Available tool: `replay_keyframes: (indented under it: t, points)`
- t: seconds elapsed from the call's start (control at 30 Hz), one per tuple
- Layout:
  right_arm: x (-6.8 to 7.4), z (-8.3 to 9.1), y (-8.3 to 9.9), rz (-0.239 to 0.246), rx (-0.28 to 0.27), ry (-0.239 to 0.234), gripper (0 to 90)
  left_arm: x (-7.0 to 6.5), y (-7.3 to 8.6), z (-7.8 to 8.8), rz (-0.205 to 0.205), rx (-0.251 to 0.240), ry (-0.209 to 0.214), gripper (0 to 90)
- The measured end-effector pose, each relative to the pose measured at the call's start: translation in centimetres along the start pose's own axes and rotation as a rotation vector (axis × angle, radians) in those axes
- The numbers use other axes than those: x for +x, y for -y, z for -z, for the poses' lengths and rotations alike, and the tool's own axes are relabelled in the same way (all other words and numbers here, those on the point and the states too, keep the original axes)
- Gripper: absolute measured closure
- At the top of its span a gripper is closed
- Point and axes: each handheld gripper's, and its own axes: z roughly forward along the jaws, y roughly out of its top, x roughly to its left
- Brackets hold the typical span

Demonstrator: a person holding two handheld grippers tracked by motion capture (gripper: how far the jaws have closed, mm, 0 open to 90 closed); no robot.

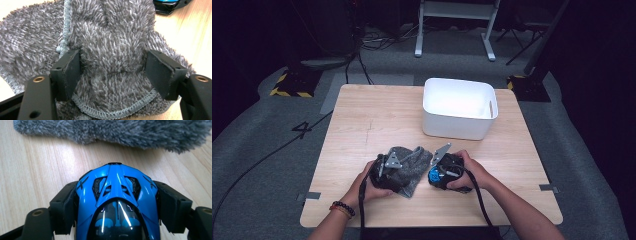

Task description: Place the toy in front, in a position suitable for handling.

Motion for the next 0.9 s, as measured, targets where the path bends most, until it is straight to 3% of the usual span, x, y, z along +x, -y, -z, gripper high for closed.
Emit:
replay_keyframes:
  t: [0.23,0.33,0.43,0.73,0.9]
  points:
    - [-0.1,1.8,0.9,-0.023,-0.092,0.009,26.4,0.0,0.0,0.0,-0.001,-0.001,0.0,29.3]
    - [0.2,3.1,1.8,-0.043,-0.163,0.009,26.5,0.0,0.0,0.0,-0.002,-0.001,-0.003,29.1]
    - [0.4,3.7,2.2,-0.048,-0.188,0.014,26.5,0.0,0.0,0.0,0.0,-0.001,-0.004,29.0]
    - [0.2,7.0,4.3,-0.084,-0.346,0.054,26.6,-0.2,-0.1,-0.1,0.006,0.005,-0.015,29.0]
    - [0.1,7.6,4.8,-0.08,-0.379,0.05,26.6,-0.2,-0.1,-0.1,0.005,0.003,-0.019,29.0]
